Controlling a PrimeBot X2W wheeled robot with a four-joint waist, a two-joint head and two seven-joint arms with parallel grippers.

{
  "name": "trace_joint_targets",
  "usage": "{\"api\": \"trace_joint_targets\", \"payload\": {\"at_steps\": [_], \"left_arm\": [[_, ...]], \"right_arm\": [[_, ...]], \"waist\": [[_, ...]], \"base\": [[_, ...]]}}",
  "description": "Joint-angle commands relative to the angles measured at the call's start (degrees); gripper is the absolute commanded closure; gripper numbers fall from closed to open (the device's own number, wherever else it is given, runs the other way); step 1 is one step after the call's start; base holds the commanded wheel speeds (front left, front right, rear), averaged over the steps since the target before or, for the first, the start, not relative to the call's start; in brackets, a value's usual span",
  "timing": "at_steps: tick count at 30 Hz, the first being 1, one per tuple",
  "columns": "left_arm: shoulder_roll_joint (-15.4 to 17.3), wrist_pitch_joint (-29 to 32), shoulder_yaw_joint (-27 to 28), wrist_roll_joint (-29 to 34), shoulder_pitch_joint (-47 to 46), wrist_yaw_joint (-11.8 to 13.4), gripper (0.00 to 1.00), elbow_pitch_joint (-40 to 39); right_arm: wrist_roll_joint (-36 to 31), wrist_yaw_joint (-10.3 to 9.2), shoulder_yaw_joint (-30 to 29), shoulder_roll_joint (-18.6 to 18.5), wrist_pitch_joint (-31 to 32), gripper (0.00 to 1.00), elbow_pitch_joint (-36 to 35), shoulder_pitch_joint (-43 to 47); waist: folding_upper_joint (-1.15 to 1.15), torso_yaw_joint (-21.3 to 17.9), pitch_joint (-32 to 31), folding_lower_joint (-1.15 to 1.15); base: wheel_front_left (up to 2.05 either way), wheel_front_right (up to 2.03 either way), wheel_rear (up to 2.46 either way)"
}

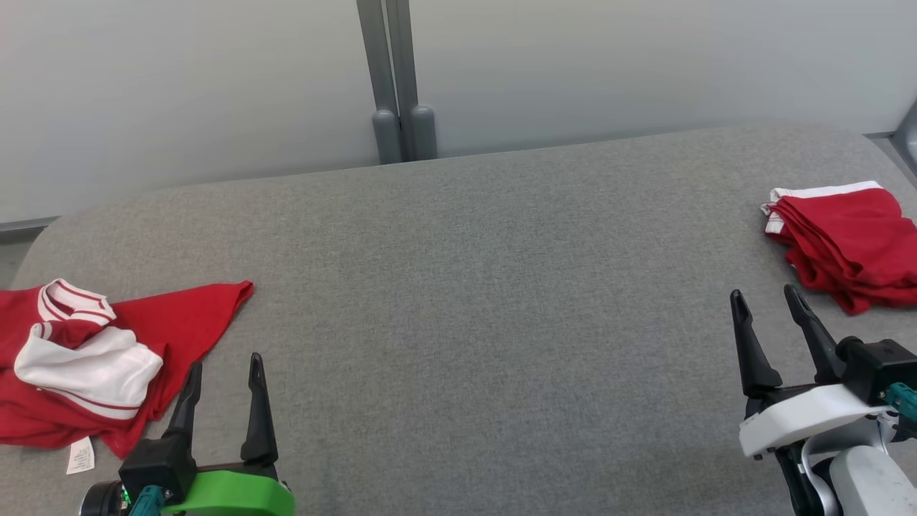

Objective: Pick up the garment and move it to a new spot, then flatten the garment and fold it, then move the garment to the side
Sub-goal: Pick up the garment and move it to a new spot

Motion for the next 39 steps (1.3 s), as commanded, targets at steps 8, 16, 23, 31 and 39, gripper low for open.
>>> {"api": "trace_joint_targets", "payload": {"at_steps": [8,16,23,31,39], "left_arm": [[0.3,-0.2,1.0,1.0,-1.4,-0.3,0.00,0.5],[0.5,-0.2,1.7,0.9,-1.3,0.1,0.00,0.5],[0.4,-0.2,1.8,0.3,-0.8,0.6,0.00,0.5],[0.5,-0.2,1.9,-0.2,-0.6,0.7,0.00,0.3],[1.2,1.9,2.1,-1.2,-2.8,0.6,0.00,-1.1]], "right_arm": [[0.6,0.00,1.6,1.0,-0.1,0.00,0.1,0.1],[1.0,0.00,3.1,1.5,-0.1,0.00,0.4,-0.7],[1.1,0.00,3.6,1.5,-0.1,0.00,0.1,-1.1],[1.0,0.00,4.0,1.6,-0.1,0.00,-0.2,-1.3],[1.3,0.00,4.9,1.3,-0.1,0.00,-0.7,-2.1]], "waist": [[0.00,7.0,0.1,0.00],[0.00,15.6,0.5,0.00],[0.00,21.0,1.0,0.00],[0.00,22.4,1.2,0.00],[0.00,21.0,2.1,0.00]], "base": [[0.00,0.00,0.00],[0.00,0.00,0.00],[0.00,0.00,0.00],[0.00,0.00,0.00],[0.00,0.00,0.00]]}}
